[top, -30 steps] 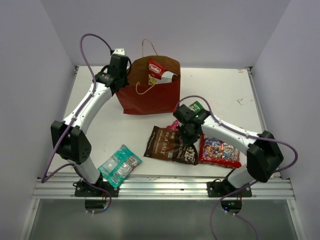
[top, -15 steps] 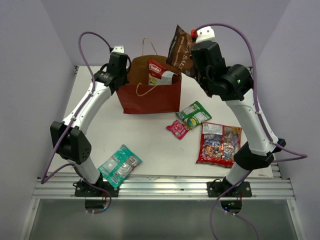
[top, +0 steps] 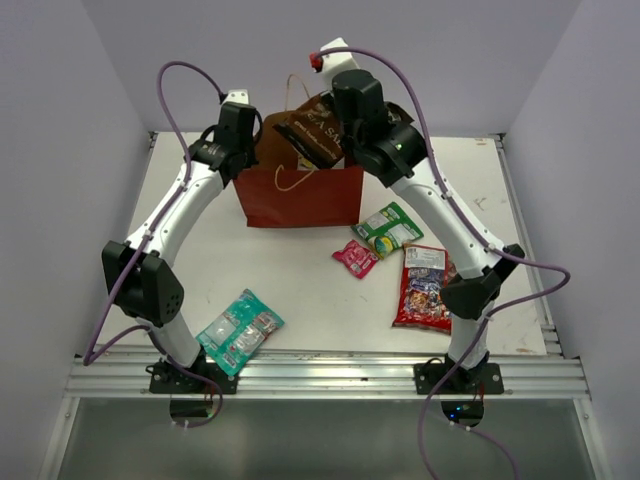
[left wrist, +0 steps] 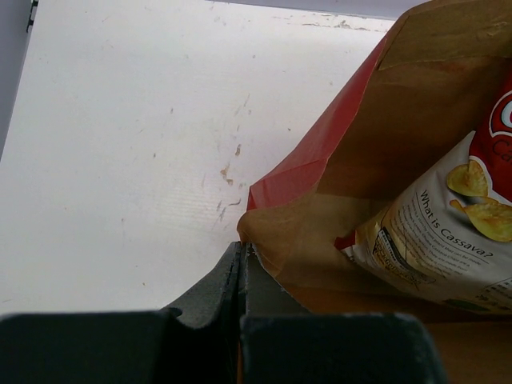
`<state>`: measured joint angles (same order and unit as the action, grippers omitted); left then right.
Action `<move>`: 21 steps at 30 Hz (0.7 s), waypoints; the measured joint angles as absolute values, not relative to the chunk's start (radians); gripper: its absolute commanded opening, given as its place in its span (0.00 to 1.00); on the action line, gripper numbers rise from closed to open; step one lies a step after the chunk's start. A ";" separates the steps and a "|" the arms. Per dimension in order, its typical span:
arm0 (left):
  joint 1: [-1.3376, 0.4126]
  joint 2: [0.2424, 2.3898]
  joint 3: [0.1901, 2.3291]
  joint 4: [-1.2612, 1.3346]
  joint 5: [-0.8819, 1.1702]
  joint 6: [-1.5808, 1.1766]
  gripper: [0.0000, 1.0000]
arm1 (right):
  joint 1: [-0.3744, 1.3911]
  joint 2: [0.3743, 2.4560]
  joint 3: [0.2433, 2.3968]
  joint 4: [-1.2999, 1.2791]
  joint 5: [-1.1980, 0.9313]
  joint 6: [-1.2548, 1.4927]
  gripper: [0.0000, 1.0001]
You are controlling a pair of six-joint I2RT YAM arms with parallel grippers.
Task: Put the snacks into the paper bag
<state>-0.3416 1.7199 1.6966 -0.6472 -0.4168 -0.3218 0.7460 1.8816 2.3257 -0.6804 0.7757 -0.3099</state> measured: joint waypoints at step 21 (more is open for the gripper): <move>-0.341 1.720 1.698 -0.645 -0.466 -0.335 0.00 | 0.731 2.053 2.331 -0.638 0.451 -0.171 0.99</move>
